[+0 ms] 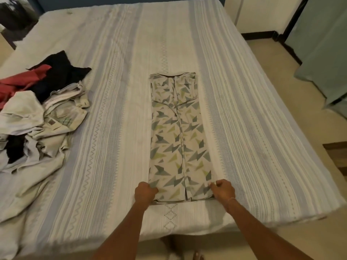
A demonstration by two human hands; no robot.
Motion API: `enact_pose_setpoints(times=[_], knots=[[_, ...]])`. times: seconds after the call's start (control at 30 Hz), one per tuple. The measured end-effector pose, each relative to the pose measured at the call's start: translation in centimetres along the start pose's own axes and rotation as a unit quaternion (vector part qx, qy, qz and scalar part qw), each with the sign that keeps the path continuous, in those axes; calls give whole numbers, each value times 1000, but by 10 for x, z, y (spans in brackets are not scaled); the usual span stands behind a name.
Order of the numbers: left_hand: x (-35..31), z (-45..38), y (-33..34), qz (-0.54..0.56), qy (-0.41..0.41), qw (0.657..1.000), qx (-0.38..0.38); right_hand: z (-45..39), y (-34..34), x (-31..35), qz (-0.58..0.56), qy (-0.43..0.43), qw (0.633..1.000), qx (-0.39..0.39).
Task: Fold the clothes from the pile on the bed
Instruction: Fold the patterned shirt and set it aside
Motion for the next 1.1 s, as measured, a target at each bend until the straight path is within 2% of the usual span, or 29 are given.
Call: enact_pose_setpoints(times=[0.13, 0.33, 0.47, 0.73, 0.9, 1.03, 1.1], knots=[[0, 21, -2, 51, 22, 998, 20, 5, -10, -6, -32, -4, 999, 19], [8, 33, -12, 126, -46, 983, 127, 30, -23, -6, -57, 6, 998, 12], [2, 36, -21, 221, -32, 967, 121, 40, -35, 9, -117, -36, 992, 20], [-92, 13, -29, 309, -66, 933, 171, -3, -71, 84, -194, -11, 973, 126], [-151, -51, -27, 317, -51, 932, 167, -65, -92, 140, -188, -3, 975, 118], [-180, -113, -25, 334, -14, 933, 135, -121, -90, 172, -253, -14, 963, 94], [-178, -134, -23, 340, 15, 935, 96, -144, -77, 171, -268, -30, 961, 56]])
Point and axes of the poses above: each hand's wrist, its own z-axis away from the middle knuckle, its own y-axis out of the palm, x = y × z, the point moved 4 cm from there along -z, towards the middle knuckle, and after that the axes turned 14 degrees about z, right-handed, at the moved point
